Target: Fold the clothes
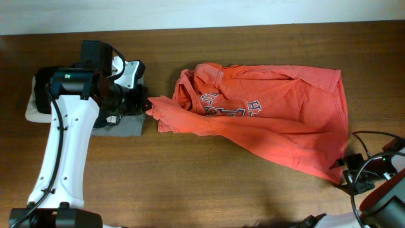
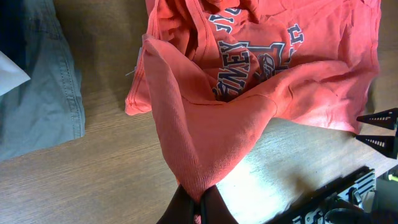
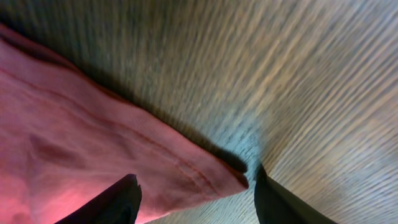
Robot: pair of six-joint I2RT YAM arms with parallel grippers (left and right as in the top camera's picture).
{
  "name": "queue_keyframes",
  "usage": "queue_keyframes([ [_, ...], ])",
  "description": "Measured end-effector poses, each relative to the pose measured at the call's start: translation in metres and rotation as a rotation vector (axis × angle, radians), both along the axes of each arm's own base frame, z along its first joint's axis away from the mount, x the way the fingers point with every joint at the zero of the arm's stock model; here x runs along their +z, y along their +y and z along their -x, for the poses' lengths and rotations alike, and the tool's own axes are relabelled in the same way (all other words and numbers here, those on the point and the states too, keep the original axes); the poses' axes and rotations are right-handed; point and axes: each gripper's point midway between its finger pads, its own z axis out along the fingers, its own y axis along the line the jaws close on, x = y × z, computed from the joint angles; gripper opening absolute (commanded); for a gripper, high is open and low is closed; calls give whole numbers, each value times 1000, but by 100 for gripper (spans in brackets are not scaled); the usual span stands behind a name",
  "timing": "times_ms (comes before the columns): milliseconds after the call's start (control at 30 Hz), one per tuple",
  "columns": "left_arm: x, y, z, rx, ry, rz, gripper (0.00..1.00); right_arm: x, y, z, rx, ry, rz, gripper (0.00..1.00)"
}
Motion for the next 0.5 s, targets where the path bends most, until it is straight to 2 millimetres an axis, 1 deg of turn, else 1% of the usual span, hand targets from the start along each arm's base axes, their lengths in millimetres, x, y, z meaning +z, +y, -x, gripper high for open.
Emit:
queue_keyframes([
  [33, 0, 0, 0, 0, -1, 0, 1, 0, 0, 0, -9, -6, 7, 62],
  [67, 0, 0, 0, 0, 0, 0, 1, 0, 0, 0, -18, -8, 10, 56],
  [167, 0, 0, 0, 0, 0, 0, 1, -1, -1, 0, -36, -16, 23, 29],
  [200, 0, 0, 0, 0, -1, 0, 0, -2, -2, -1, -47, -20, 24, 16],
  [367, 0, 0, 0, 0, -1, 0, 1, -2, -2, -4, -45, -32, 14, 4],
  [433, 0, 0, 0, 0, -1, 0, 0, 3, 1, -2, -35, -15, -8, 4],
  [500, 0, 0, 0, 0, -1, 0, 1, 14, 0, -3, -19, -10, -22, 4],
])
